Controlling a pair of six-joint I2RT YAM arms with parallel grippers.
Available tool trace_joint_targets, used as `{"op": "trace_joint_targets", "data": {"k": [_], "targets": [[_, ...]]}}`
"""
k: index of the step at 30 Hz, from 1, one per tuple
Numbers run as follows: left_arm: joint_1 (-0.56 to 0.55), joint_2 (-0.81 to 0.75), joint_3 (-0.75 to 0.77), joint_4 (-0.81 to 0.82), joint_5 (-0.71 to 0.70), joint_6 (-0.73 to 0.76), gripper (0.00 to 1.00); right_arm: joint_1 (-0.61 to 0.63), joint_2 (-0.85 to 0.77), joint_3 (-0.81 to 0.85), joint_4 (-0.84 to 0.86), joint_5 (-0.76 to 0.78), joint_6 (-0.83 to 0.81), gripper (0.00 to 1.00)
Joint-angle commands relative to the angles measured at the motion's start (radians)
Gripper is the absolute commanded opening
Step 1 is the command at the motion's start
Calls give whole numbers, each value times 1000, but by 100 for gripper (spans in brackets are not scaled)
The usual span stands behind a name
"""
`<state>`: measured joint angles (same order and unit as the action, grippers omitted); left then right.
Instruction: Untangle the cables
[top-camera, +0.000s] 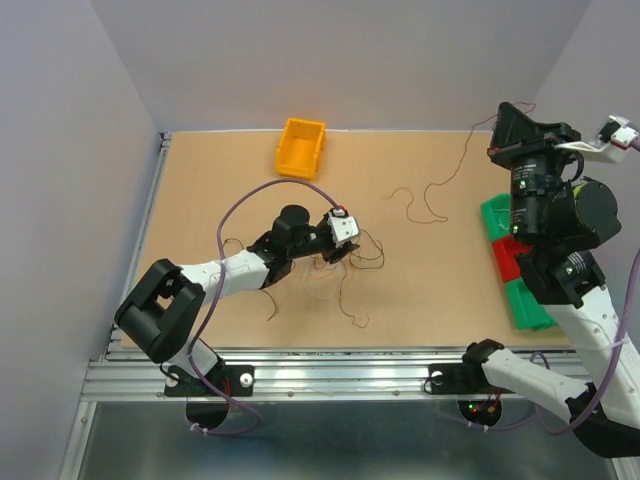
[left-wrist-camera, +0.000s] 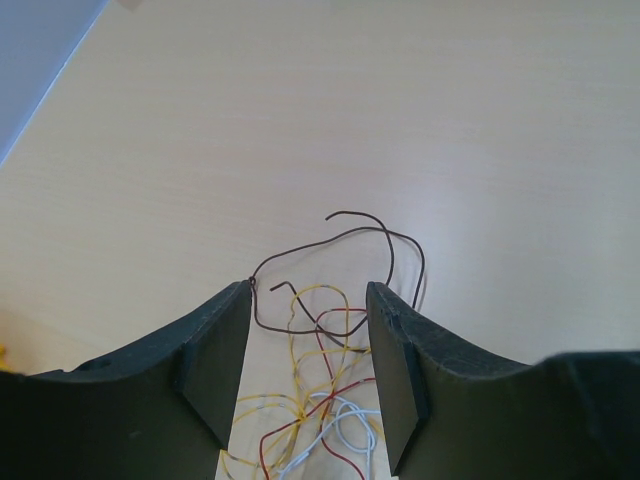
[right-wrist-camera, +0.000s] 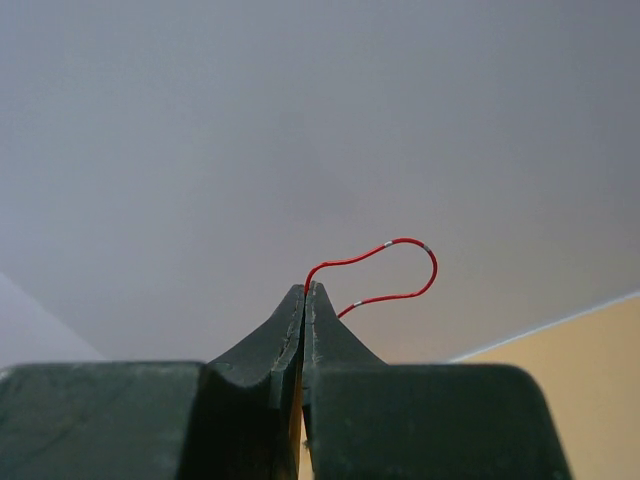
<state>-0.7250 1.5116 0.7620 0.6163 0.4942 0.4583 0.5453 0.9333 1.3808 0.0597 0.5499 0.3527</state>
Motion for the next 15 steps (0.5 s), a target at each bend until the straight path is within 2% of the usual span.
{"op": "trace_joint_targets", "data": {"k": [1,5,6,8,10,15], "targets": [[-4,-11,39,23,-5,16,60,7,-51,-95,97,300,-106,1],[-5,-21,37,17,-2,13,60,7,-67,-169,181,529,-220,1],[-5,-22,36,14,1,14,60,8,-76,-196,295,645,-315,1],[-8,-27,33,14,3,19,60,-1,-94,-282,485,738,-493,1],[-13,-30,28,14,4,28,60,-30,-120,-328,589,746,-579,1],[-22,-31,28,10,0,33,60,-107,-174,-319,597,785,-658,1]]}}
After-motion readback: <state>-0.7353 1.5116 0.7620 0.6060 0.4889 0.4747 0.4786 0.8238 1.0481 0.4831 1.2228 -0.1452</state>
